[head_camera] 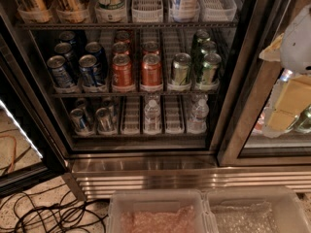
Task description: Pick green can from middle shelf of fridge
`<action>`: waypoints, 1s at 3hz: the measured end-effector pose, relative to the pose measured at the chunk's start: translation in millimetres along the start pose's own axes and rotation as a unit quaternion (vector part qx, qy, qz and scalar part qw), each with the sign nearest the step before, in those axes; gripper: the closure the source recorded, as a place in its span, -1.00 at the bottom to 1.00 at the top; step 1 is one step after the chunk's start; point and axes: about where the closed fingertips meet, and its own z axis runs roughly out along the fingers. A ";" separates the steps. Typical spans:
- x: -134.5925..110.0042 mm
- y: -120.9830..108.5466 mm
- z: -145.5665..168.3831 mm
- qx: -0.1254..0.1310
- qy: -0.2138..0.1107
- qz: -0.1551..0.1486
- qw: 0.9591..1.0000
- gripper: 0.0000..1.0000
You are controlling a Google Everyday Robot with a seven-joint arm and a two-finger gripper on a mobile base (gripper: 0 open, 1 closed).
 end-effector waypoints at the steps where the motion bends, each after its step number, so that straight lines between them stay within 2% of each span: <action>1: 0.0 0.0 0.0 0.000 0.000 0.000 1.000 -1.00; 2: 1.0 0.2 6.4 0.012 0.000 0.026 1.000 -1.00; 3: 5.6 5.2 42.0 0.005 -0.010 0.104 0.994 -1.00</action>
Offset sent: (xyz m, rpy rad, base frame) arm 0.0027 -0.0022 -0.0200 0.0208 -0.0198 -0.1357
